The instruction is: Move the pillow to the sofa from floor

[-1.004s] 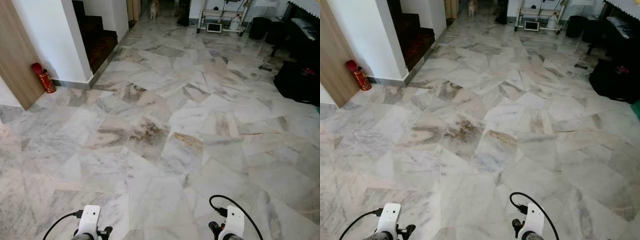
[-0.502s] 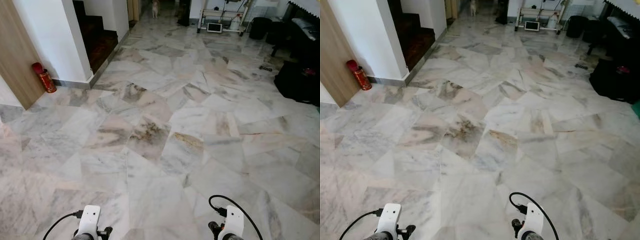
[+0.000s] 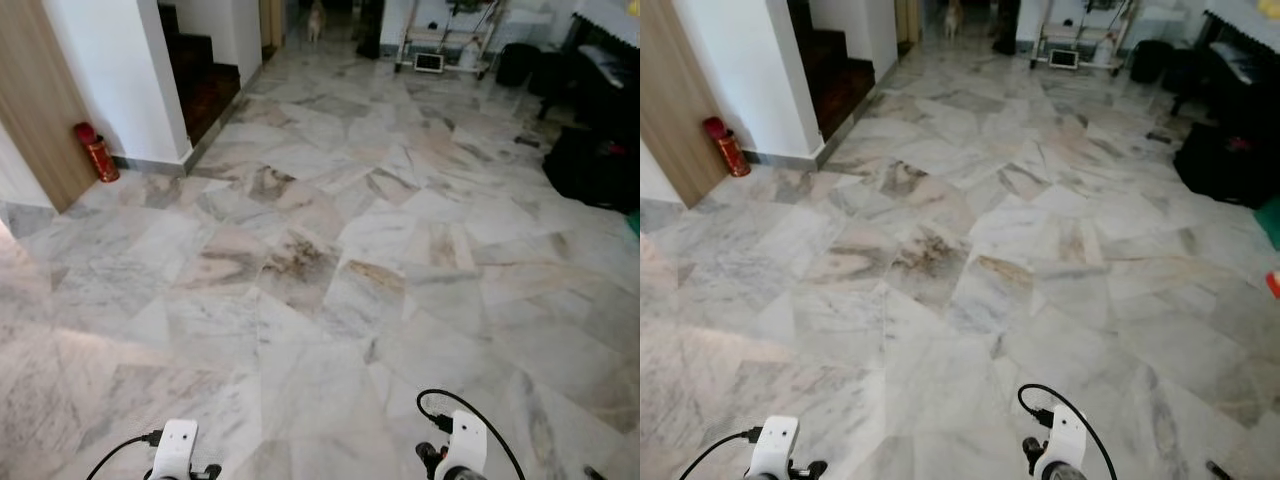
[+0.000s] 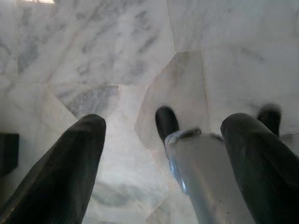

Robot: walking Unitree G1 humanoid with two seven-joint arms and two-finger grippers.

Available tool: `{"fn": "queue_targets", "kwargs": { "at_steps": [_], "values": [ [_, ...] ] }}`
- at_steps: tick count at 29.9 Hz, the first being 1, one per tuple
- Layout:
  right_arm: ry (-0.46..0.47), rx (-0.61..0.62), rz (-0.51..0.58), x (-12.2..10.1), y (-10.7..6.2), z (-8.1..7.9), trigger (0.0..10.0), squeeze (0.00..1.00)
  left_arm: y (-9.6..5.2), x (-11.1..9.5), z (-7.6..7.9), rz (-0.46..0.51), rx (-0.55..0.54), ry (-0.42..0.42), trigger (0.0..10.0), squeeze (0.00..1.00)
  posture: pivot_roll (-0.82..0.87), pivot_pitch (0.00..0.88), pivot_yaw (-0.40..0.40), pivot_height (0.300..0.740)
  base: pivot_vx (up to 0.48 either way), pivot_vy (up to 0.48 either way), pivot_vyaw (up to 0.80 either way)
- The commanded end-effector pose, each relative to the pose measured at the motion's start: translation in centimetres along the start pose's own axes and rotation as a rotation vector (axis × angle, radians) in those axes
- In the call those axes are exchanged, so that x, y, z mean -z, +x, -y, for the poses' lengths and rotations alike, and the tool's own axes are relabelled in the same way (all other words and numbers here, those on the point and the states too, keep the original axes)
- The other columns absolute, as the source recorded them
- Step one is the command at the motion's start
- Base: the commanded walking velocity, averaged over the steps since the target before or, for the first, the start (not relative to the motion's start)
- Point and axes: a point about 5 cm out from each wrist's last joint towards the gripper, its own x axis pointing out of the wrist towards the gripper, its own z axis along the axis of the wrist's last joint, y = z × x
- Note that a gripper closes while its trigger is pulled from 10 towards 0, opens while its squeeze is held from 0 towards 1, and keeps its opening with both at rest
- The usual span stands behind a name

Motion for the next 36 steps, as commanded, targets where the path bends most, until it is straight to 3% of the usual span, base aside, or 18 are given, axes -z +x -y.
{"fn": "queue_targets", "kwargs": {
  "at_steps": [1,36],
  "values": [
    [-0.002,0.004,0.015,-0.7,0.1,0.1,10.0,0.00,-0.2,1.2,0.1,-0.043,0.003,-0.003,10.0,0.00,-0.01,0.000,-0.030,0.740,-0.262,0.000,0.00],
    [-0.007,0.001,0.014,-0.8,0.1,0.0,10.0,0.00,-0.5,2.4,-0.4,-0.071,-0.009,-0.007,10.0,0.00,-0.01,0.000,-0.031,0.740,-0.264,0.000,0.00]
  ]
}}
